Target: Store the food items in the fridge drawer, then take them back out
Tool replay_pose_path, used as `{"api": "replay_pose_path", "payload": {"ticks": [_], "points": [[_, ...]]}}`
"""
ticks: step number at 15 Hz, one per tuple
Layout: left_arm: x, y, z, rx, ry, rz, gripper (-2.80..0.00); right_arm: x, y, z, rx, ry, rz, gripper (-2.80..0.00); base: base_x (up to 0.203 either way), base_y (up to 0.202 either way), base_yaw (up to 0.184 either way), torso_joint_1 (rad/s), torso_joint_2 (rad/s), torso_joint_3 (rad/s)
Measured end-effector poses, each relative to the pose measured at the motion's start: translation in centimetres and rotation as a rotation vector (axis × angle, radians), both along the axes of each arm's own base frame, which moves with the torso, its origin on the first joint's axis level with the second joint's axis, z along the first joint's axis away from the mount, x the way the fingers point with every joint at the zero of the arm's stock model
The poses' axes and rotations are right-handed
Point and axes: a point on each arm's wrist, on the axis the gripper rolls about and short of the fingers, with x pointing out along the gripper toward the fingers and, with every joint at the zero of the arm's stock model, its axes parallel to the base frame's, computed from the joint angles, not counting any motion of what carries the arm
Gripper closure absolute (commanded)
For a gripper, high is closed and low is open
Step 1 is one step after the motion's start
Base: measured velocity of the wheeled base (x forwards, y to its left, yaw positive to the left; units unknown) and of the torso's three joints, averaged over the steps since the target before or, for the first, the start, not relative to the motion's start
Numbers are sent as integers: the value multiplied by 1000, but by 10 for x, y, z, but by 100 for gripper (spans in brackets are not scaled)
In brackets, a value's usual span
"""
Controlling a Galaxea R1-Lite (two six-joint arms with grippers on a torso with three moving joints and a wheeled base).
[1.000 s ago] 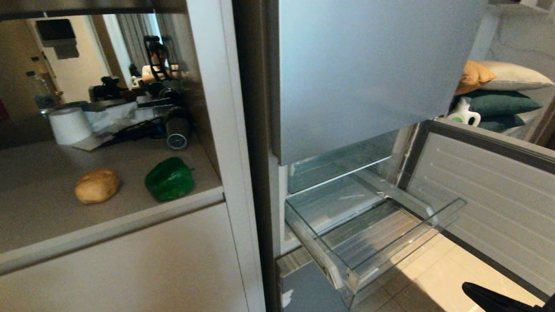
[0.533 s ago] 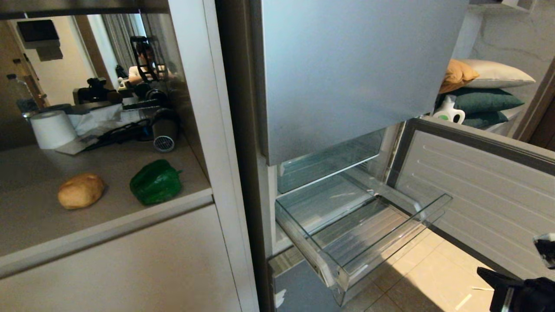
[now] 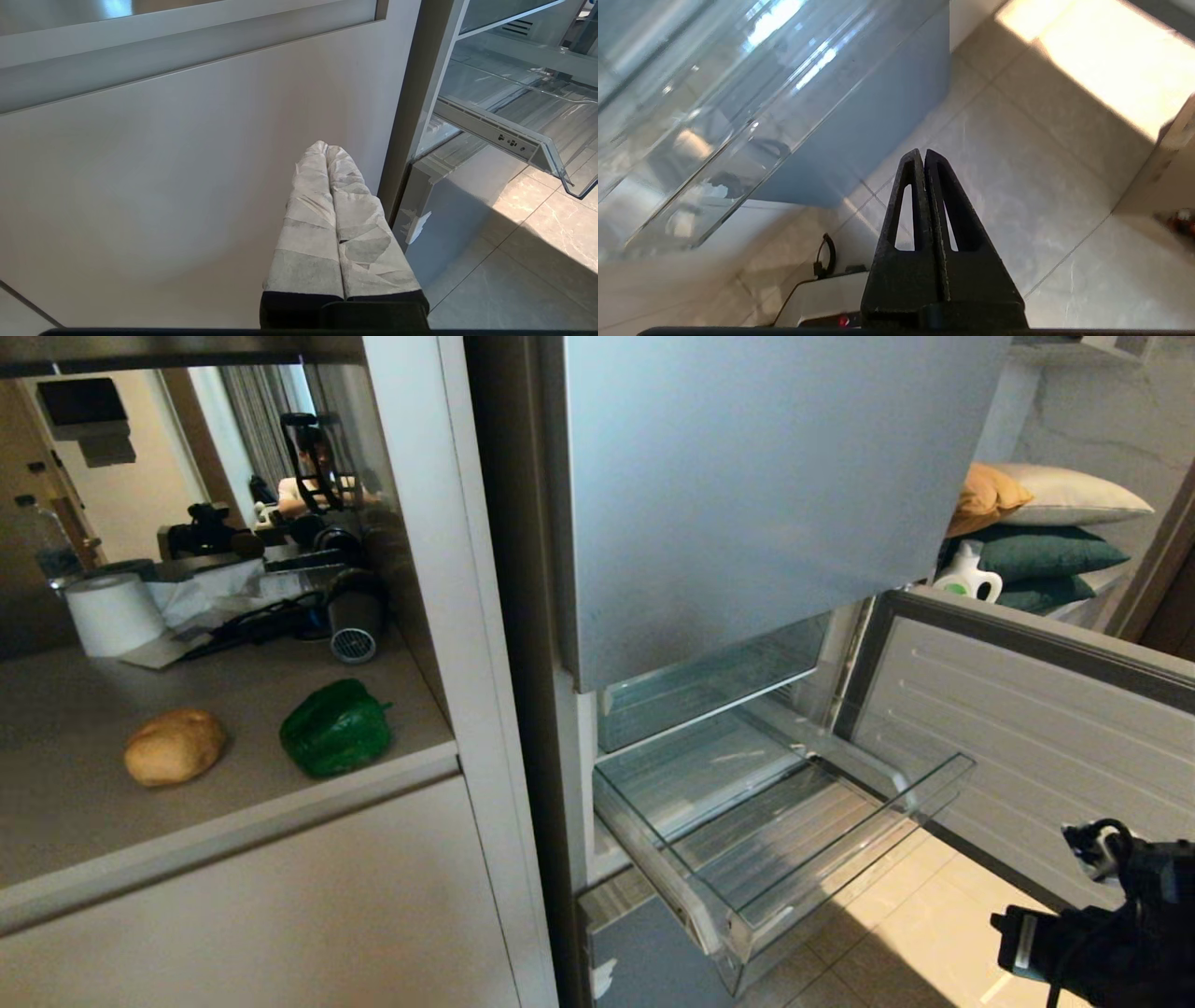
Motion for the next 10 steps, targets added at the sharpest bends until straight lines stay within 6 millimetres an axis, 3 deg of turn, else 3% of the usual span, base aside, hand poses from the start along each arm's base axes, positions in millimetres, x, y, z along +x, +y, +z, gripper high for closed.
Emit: {"api": "replay_pose_path", "payload": {"ticks": [10], "points": [[0,0,0,0,0,0,0,82,5,-16,80,3,89,0,0,0,0,0,0,0]]}}
